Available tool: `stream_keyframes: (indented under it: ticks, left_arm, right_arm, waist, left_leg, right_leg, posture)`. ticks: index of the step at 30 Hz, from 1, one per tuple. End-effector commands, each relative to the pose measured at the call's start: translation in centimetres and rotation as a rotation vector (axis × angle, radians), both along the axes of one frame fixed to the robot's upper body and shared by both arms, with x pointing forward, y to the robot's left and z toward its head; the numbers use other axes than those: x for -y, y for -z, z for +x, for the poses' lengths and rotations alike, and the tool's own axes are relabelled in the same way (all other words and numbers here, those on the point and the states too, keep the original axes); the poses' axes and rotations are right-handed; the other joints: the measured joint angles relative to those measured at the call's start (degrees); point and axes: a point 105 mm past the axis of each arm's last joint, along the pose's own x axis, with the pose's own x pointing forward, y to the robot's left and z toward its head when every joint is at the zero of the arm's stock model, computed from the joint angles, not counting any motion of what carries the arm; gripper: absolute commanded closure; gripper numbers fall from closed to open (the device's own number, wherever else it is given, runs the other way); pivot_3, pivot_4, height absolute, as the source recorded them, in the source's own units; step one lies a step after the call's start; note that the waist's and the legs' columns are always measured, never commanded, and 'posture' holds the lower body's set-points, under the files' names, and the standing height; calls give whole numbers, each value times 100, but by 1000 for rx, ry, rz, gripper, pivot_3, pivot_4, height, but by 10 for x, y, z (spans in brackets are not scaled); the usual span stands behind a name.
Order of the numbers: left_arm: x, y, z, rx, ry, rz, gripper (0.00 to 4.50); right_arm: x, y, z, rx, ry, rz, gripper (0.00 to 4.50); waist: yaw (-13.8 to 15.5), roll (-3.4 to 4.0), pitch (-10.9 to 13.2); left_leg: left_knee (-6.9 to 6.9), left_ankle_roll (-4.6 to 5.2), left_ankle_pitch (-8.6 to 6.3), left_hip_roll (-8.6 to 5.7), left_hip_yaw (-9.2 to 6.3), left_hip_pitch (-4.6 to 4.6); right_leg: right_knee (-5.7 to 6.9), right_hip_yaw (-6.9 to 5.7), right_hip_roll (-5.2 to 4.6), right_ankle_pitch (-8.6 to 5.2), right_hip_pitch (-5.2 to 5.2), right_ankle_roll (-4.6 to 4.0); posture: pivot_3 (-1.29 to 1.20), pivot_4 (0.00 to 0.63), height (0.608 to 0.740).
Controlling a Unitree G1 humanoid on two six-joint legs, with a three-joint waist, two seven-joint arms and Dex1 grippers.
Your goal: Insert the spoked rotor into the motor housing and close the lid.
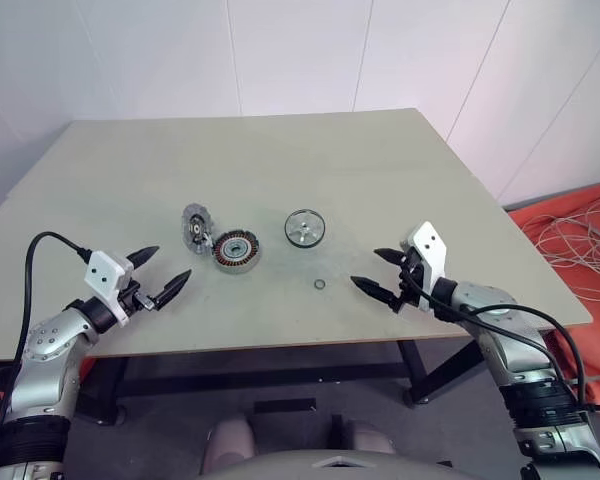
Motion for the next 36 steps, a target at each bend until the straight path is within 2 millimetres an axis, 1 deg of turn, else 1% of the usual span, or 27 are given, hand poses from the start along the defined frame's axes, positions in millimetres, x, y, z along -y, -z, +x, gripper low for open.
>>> stream_keyframes:
  ticks: [1, 7, 15, 19, 21, 24, 26, 27, 29, 31, 34, 36]
  left_arm:
    - [0, -7, 1, 52, 0, 43, 0]
    - [6, -2, -1, 32, 20, 50, 0]
    - [-3, -3, -5, 32, 1, 51, 0]
    - [-3, -4, -5, 29, -1, 48, 0]
    - [-3, -4, -6, 29, 1, 52, 0]
    - [-2, -3, -10, 23, 17, 52, 0]
    - [-2, -4, -12, 19, 34, 49, 0]
    - [-1, -4, -13, 18, 38, 45, 0]
    - [0, -4, -14, 11, 47, 35, 0]
    - [0, -4, -15, 9, 51, 33, 0]
    - [5, -3, -17, 1, 65, 15, 0]
    - [8, -3, -17, 2, 71, 14, 0]
  right_arm:
    - [-1, -13, 5, 56, -9, 1, 48]
    - [-2, -9, 4, 53, -10, 0, 48]
    - [-5, -10, 4, 56, -14, 9, 48]
    - [-9, -15, 5, 66, -32, 14, 48]
    - [-18, -22, 6, 72, -69, 18, 48]
    - [-37, -31, 14, 50, -119, -7, 48]
    - [-51, -33, 18, 13, -165, -71, 48]
    - [-54, -33, 20, -3, -175, -103, 48]
    - [-67, -37, 27, 9, -222, -181, 48]
    - [-78, -41, 29, 17, -269, -203, 48]
    - [-107, -47, 27, -11, -408, -223, 48]
    - [-127, -53, 27, -14, -525, -281, 48]
  waist:
    - [1, 0, 0]
    - [1, 0, 0]
    - [1, 0, 0]
    - [0, 0, 0]
    - [0, 0, 0]
    - [-31, 2, 1]
    - [-33, 1, 1]
    - [-29, 2, 1]
    - [-8, 2, 1]
    - [20, 0, 1]
    - [29, 1, 2]
    - [14, 3, 3]
  left_leg:
    - [1, 0, 0, 0, -1, 0]
    - [1, 0, 0, 0, -1, 0]
    - [1, 0, 0, 0, -1, -1]
    - [1, 0, 0, 1, -1, 0]
    - [2, 0, 0, 1, -1, 0]
    - [3, -1, 1, 3, -1, 4]
    - [4, -4, 3, 6, 1, 7]
    - [5, -5, 3, 7, 1, 9]
    - [9, -8, 5, 6, 2, 10]
    - [17, -9, 6, 5, 3, -2]
    - [27, -12, 7, 8, 4, -6]
    - [32, -15, 8, 13, 2, -6]
  right_leg:
    - [0, 0, 0, -4, 0, 7]
    - [0, 0, 0, -2, 1, 3]
    - [0, 0, 0, 1, 0, -2]
    - [0, 0, 0, -1, 0, 2]
    - [0, 0, 0, -3, 1, 5]
    - [2, 0, 1, -2, 0, 3]
    - [10, 0, 2, 0, -4, 1]
    - [15, 0, 3, 1, -4, -2]
    - [34, 0, 2, 3, -8, -8]
    - [62, 4, 1, -2, -31, -19]
    - [86, 4, 1, -8, -40, -28]
    - [91, 4, 2, -10, -44, -25]
  posture:
    - [0, 0, 740]
    - [0, 0, 740]
    - [0, 0, 740]
    - [0, 0, 740]
    - [0, 0, 740]
    - [0, 0, 740]
    - [0, 0, 740]
    - [0, 0, 740]
    - [0, 0, 740]
    - [0, 0, 740]
    - [0, 0, 740]
    - [0, 0, 740]
